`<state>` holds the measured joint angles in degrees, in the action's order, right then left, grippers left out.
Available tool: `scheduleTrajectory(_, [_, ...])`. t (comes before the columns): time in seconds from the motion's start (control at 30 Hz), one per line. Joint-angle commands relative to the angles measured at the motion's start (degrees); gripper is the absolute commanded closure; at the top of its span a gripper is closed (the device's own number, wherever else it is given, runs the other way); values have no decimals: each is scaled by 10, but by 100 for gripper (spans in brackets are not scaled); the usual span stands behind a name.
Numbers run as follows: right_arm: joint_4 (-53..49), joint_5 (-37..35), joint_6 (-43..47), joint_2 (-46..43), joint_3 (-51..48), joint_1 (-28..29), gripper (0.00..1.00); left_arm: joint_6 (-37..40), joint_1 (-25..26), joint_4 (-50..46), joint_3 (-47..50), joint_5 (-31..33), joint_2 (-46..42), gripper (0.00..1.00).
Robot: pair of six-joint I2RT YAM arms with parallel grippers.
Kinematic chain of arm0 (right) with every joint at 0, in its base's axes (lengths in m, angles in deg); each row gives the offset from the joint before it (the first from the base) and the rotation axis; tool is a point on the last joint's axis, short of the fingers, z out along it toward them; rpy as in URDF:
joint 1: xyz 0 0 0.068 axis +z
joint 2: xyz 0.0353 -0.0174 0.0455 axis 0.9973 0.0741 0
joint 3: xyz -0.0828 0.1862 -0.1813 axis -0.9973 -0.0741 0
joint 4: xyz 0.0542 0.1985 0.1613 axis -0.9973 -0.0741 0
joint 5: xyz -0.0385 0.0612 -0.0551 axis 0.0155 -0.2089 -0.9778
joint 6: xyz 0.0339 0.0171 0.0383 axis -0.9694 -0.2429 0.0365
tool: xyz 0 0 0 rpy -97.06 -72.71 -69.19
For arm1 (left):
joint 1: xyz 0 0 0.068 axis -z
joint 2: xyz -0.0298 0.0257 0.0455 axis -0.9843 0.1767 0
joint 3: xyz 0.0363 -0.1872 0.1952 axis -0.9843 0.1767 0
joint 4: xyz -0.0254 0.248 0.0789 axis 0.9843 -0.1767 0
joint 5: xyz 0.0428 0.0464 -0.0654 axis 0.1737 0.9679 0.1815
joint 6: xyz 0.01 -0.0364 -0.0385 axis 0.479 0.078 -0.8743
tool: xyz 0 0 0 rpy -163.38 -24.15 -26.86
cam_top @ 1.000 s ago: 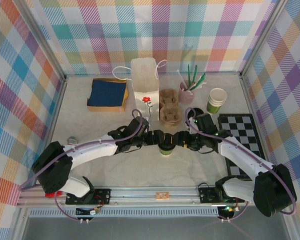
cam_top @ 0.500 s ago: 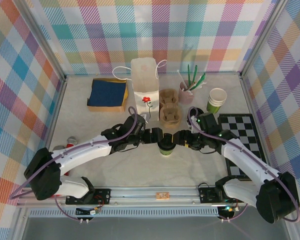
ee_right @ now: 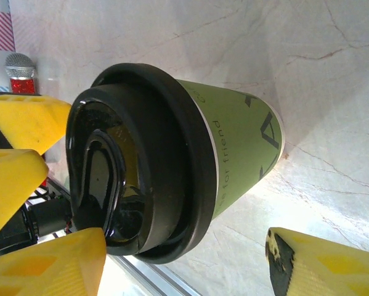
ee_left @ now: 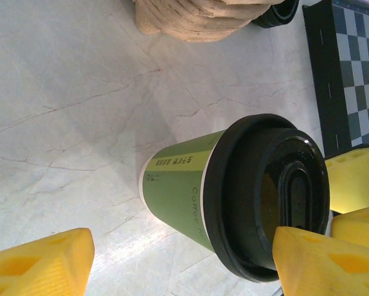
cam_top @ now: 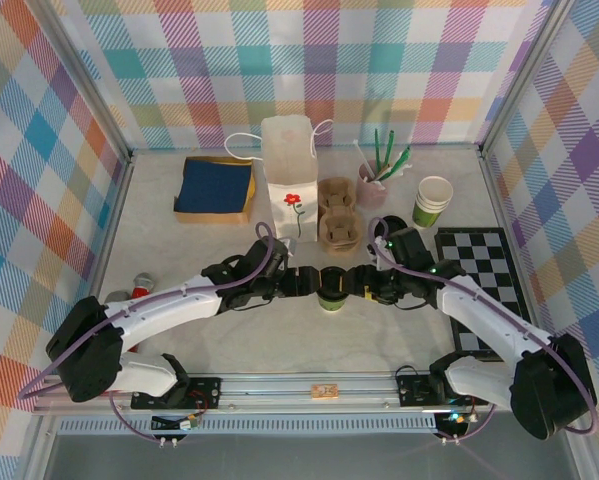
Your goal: Pack the takeout coffee
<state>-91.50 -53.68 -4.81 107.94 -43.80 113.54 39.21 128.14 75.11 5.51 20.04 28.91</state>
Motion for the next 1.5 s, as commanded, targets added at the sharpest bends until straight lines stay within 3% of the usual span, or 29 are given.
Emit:
scheduleTrajectory(0.0, [12,9,-2,6,-5,4,32,2,3,17,3,-14,8,24])
scheduleTrajectory(0.43, [24,-2,-4,26,-12,4,34,-1,5,35,0,-19,39,26])
scheduleTrajectory(1.47, [24,-33,-8,43,-51,4,37,-10,0,14,39,-7,50,43])
